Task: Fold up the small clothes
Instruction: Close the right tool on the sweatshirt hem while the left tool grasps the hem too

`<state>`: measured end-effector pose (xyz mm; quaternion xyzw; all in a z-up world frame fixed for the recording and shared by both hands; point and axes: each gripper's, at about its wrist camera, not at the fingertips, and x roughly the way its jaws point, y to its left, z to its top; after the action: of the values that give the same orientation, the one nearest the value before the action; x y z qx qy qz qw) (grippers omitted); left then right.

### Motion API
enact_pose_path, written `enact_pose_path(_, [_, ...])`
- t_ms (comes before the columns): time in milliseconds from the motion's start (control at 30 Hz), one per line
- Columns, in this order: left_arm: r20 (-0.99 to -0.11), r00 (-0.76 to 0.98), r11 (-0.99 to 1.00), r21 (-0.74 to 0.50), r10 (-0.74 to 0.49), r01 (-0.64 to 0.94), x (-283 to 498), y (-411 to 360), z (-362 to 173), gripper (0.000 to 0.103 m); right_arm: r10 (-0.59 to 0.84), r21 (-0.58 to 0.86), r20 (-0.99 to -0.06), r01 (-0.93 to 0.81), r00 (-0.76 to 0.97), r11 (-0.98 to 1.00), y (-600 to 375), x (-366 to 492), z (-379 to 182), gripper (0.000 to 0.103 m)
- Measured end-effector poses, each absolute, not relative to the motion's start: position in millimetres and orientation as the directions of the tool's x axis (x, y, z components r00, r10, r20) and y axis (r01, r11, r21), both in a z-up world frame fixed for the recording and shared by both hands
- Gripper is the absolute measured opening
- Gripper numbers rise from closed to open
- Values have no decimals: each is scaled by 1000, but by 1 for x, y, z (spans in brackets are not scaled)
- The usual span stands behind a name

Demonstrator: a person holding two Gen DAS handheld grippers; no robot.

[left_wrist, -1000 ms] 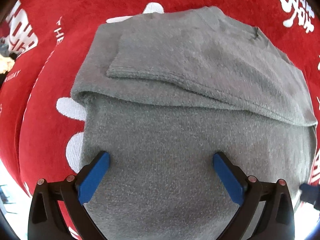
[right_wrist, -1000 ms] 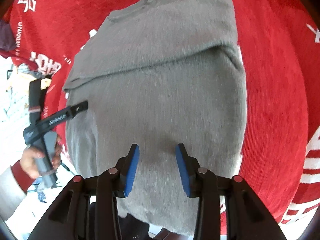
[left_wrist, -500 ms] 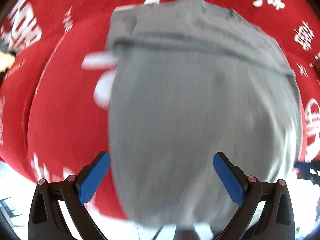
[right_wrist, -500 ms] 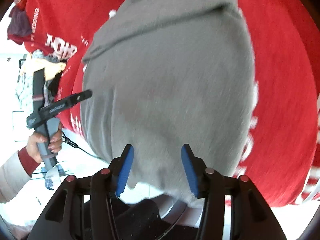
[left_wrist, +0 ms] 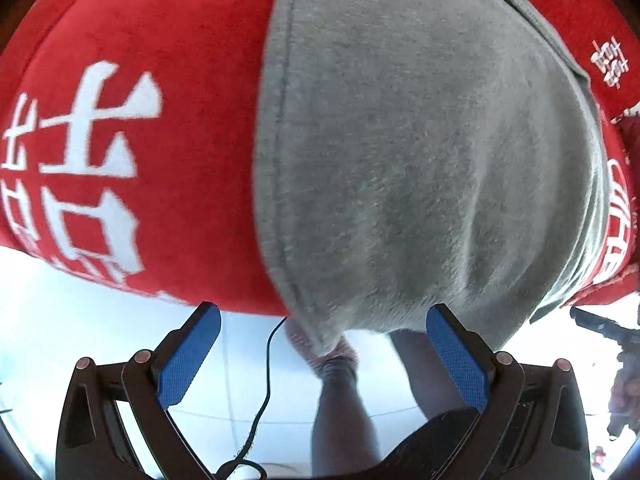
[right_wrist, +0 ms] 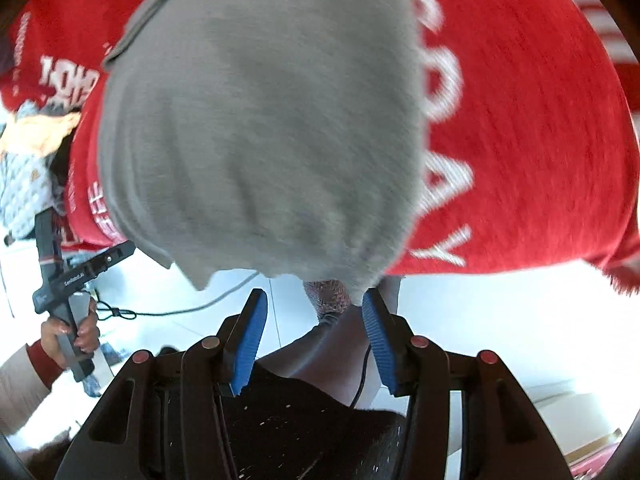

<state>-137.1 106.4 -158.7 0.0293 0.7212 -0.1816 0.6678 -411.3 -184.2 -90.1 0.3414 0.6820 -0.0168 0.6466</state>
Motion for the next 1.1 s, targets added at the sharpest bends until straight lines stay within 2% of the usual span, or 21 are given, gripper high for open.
enact_pose_path(233, [-968,-68,914,-250,-241,319,-151,101,-157,103,472,436,-880,489,55,755,-191,-413,-121,54])
enact_pose_path(500, [-962,-91,896,-273,-258,351,-174,77,-168,102,599,566,-799,401,51,721,-183,-391,-144,55])
enact_pose_path(633, [-954,-89,893,-298,-285,339,-175,70,-161,96,645,620,-760,388,83,682,-174,-382,-135,55])
enact_pose_path(700, [-956,-92,892,-291,-277,345,-175,68,-161,88,652,629,-753,383,88,676,-173,-384,-132,55])
enact_pose_path(733, [-959,-96,892,-284,-267,350,-175,68,-161,81,652,629,-753,388,88,674,-172,-384,-134,55])
enact_pose_path(767, [-960,-101,893,-280,-261,352,-175,69,-162,70,656,630,-749,403,91,664,-174,-384,-138,55])
enact_pose_path(800, [-961,-112,895,-275,-251,352,-173,71,-163,61,659,631,-746,419,95,653,-175,-385,-141,49])
enact_pose_path(833, [-959,-137,895,-282,-249,347,-172,75,-167,41,661,631,-743,438,102,641,-181,-386,-142,43])
enact_pose_path(867, [-952,-157,892,-301,-262,337,-169,81,-167,17,655,620,-748,465,105,632,-186,-388,-145,22])
enact_pose_path(900, [-928,-197,881,-365,-318,300,-168,88,-170,9,647,606,-755,485,102,630,-186,-391,-148,7])
enact_pose_path(1100, [-887,-179,852,-460,-426,251,-161,96,-144,10,683,681,-689,537,242,497,-197,-404,-124,7])
